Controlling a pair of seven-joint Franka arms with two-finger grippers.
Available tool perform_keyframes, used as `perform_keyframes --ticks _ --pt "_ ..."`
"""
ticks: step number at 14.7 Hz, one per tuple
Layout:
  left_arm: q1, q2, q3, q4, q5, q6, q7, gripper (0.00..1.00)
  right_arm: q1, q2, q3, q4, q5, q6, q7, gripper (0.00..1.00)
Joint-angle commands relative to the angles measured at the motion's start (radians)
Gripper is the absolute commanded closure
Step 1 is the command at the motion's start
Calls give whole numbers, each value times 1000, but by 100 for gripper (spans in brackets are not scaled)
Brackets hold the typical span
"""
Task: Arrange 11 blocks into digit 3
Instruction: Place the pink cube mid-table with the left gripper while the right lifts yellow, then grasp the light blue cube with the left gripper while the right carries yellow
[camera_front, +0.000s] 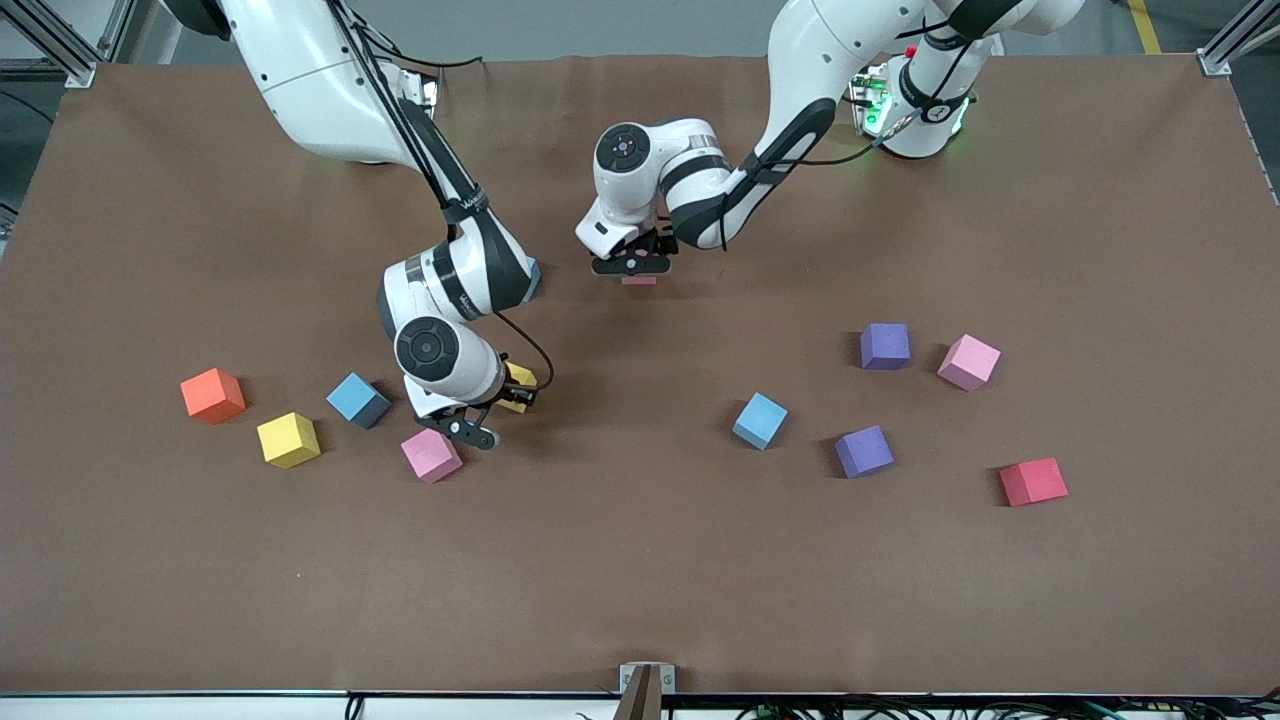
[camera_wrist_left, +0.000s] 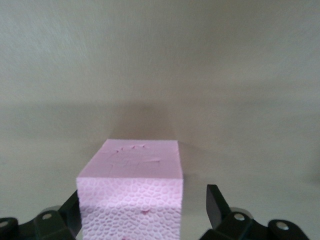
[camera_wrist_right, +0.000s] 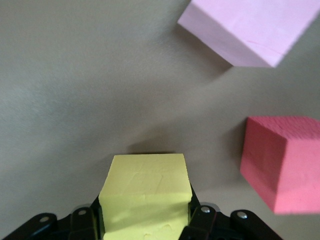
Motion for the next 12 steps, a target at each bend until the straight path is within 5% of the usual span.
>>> perform_keyframes --ticks 1,8,12 --pt "16 -121 -7 -10 -19 -89 -5 0 -16 -50 -5 49 4 -108 117 97" --pt "212 -251 -4 8 -96 -170 -30 0 -35 -80 -6 93 12 -159 221 100" --pt "388 -241 -1 122 -95 -262 -24 0 -39 -95 -6 93 9 -172 229 98"
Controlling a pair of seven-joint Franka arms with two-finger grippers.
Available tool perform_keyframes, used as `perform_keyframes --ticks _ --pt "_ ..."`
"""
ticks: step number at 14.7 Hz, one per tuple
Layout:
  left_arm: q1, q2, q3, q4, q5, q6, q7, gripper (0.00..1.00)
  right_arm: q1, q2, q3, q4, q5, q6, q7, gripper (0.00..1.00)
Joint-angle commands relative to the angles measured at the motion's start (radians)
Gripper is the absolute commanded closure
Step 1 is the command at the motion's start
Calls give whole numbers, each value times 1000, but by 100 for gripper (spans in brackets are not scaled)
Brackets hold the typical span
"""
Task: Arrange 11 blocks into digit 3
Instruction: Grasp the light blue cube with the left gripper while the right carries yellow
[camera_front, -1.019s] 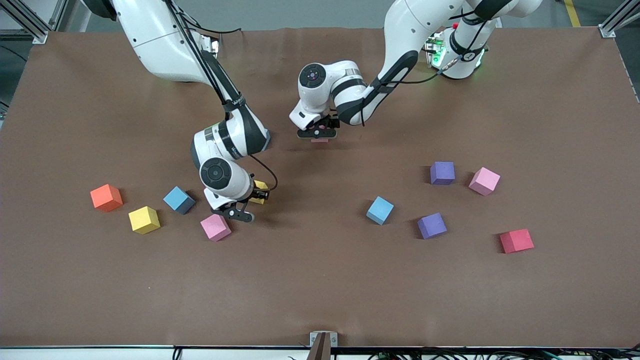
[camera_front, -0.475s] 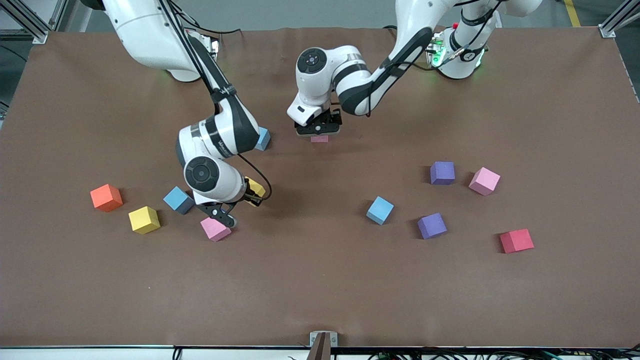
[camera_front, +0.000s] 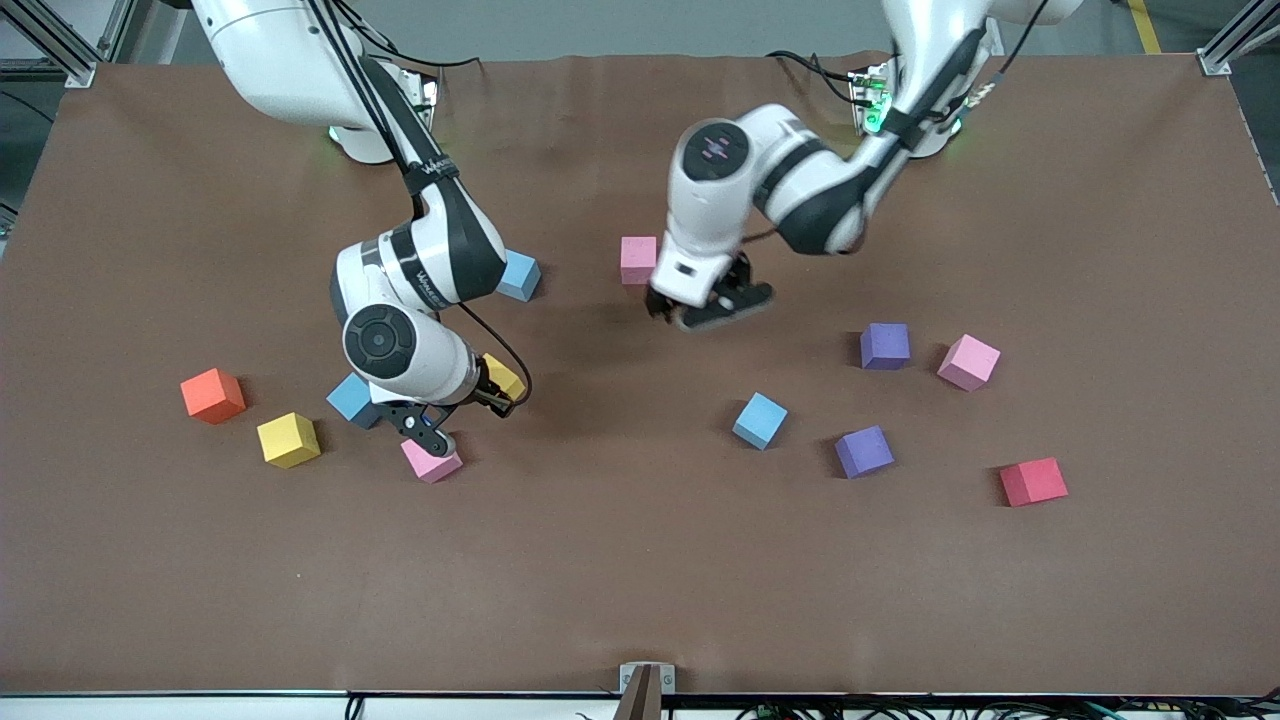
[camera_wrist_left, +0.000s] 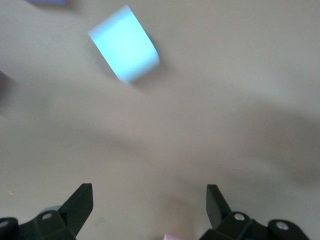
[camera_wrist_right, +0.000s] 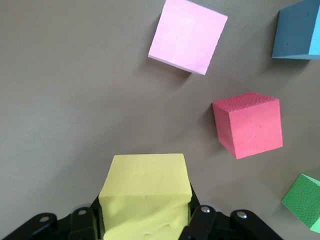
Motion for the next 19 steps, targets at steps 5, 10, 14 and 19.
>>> perform_keyframes --ticks 5,10,14,19 --pt "218 60 -4 171 -22 -97 -8 0 -17 -50 7 -16 -10 -19 79 100" --pt "245 109 -4 213 -37 -97 -143 0 9 -169 10 -88 -16 -144 228 100" --pt "242 141 -2 239 -42 -95 -240 0 42 -274 13 -235 -16 -125 331 100" --pt "235 190 -2 251 -37 -95 -367 0 190 -347 17 -427 -16 64 662 100"
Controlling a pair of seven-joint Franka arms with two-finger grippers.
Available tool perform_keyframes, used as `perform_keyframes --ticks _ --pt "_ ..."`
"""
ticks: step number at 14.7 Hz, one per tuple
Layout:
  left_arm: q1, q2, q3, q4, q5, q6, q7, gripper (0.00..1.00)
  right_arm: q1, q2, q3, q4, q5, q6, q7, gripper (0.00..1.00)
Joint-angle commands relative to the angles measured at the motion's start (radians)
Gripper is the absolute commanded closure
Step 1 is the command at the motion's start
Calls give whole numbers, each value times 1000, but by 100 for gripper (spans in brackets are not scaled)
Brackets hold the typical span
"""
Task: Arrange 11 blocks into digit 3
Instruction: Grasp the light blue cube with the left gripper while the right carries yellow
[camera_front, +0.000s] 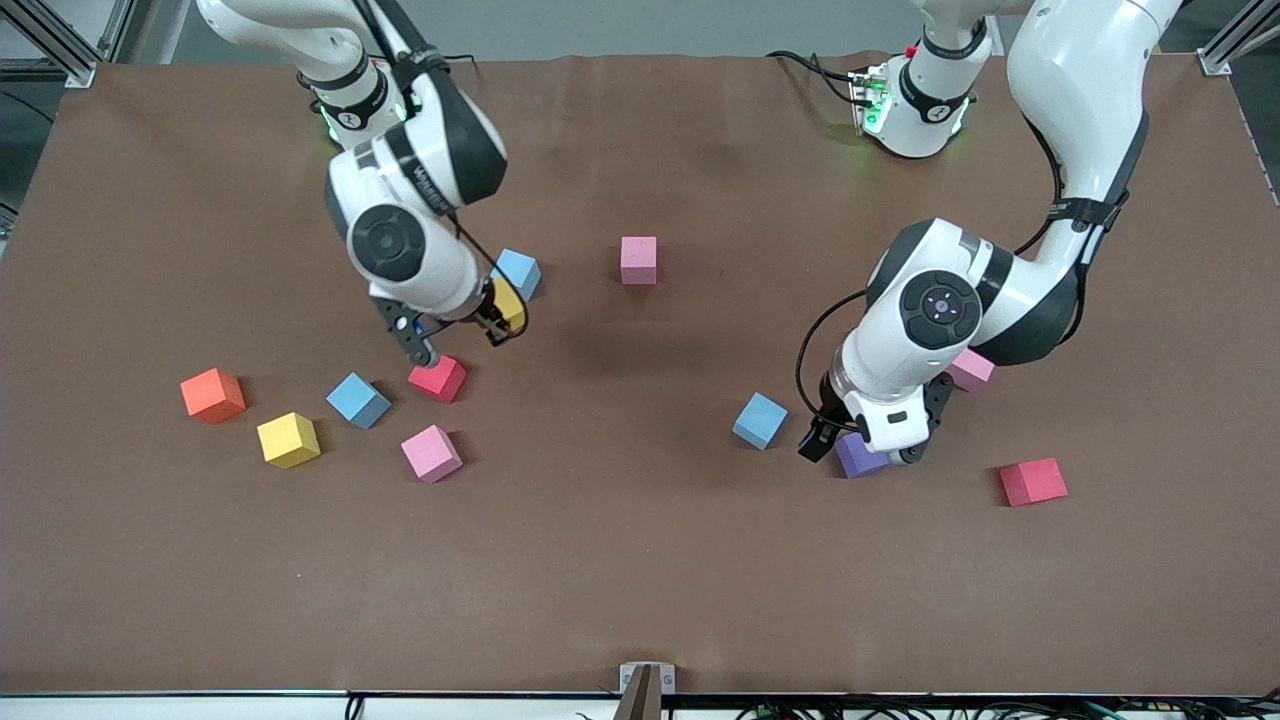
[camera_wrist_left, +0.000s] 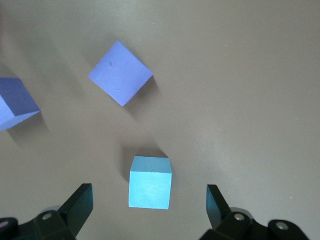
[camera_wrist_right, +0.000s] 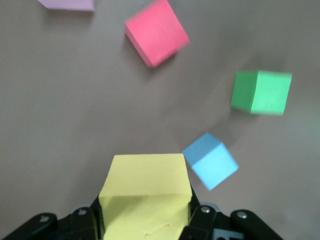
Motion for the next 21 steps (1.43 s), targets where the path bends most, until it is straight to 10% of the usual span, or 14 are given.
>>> perform_keyframes --ticks 1,21 --pt "-12 51 -3 24 -11 -18 -66 0 80 -84 0 -182 -13 145 193 100" --pt "-81 220 -3 23 98 82 -89 1 89 -63 157 -451 151 594 514 100"
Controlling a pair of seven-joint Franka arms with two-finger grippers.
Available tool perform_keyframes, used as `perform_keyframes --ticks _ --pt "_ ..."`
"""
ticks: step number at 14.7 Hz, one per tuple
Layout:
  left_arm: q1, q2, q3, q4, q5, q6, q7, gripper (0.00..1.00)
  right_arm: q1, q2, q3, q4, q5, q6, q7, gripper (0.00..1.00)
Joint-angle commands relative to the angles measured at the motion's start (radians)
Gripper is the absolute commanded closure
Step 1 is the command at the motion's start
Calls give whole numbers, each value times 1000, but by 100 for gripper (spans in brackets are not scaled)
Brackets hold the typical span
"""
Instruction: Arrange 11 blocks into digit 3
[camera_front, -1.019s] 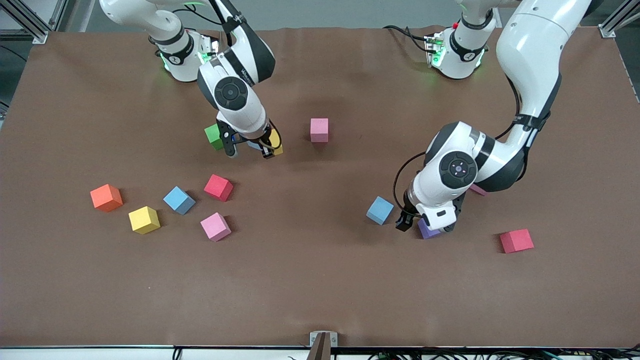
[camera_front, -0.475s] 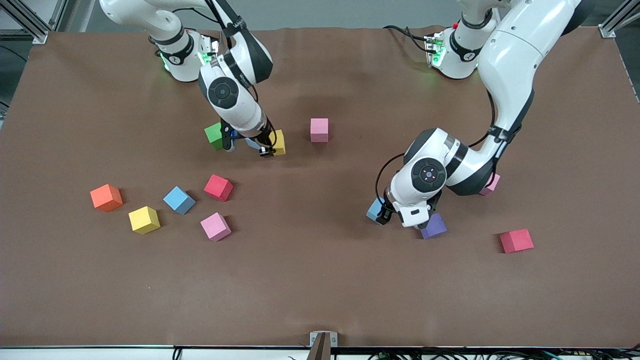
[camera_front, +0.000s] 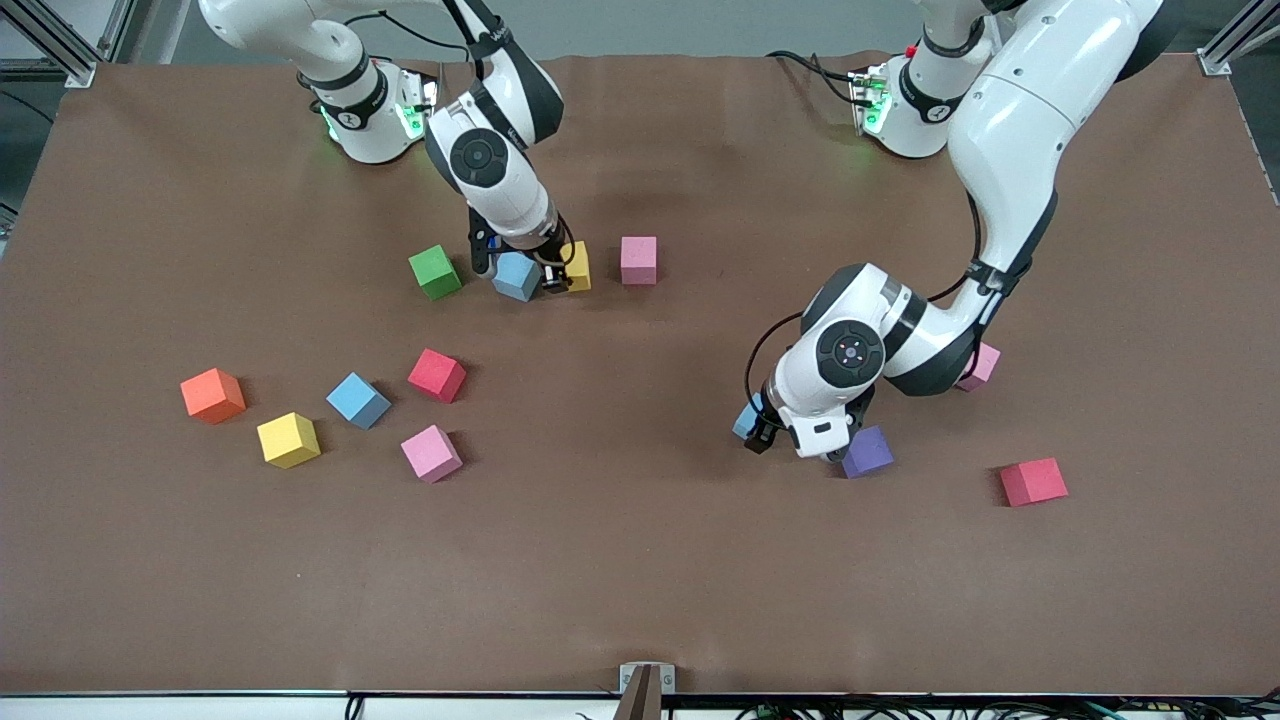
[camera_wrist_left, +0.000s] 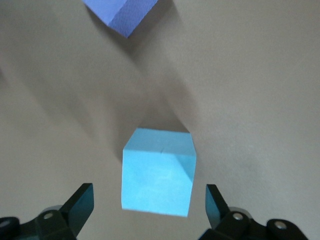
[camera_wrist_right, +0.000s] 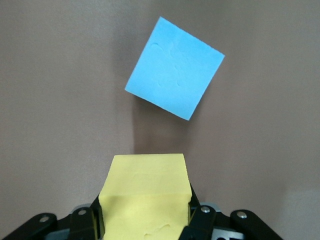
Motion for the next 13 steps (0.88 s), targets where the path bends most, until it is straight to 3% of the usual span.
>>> perform_keyframes --ticks 1,4,6,10,11,13 --pt "-7 38 2 19 57 10 -10 1 -7 -1 14 -30 25 51 55 100" --pt "-7 54 2 20 57 33 -10 3 9 26 23 -30 25 80 93 100" --pt "-7 66 2 19 58 36 -7 13 22 49 29 -30 25 120 130 100" --pt "-5 58 0 0 42 33 -64 76 29 72 40 -29 25 137 144 100" --pt "-5 49 -4 -7 46 27 -110 85 29 77 40 -27 25 139 144 100" --pt "5 9 -30 -47 45 5 -163 93 29 85 40 -27 25 145 150 100"
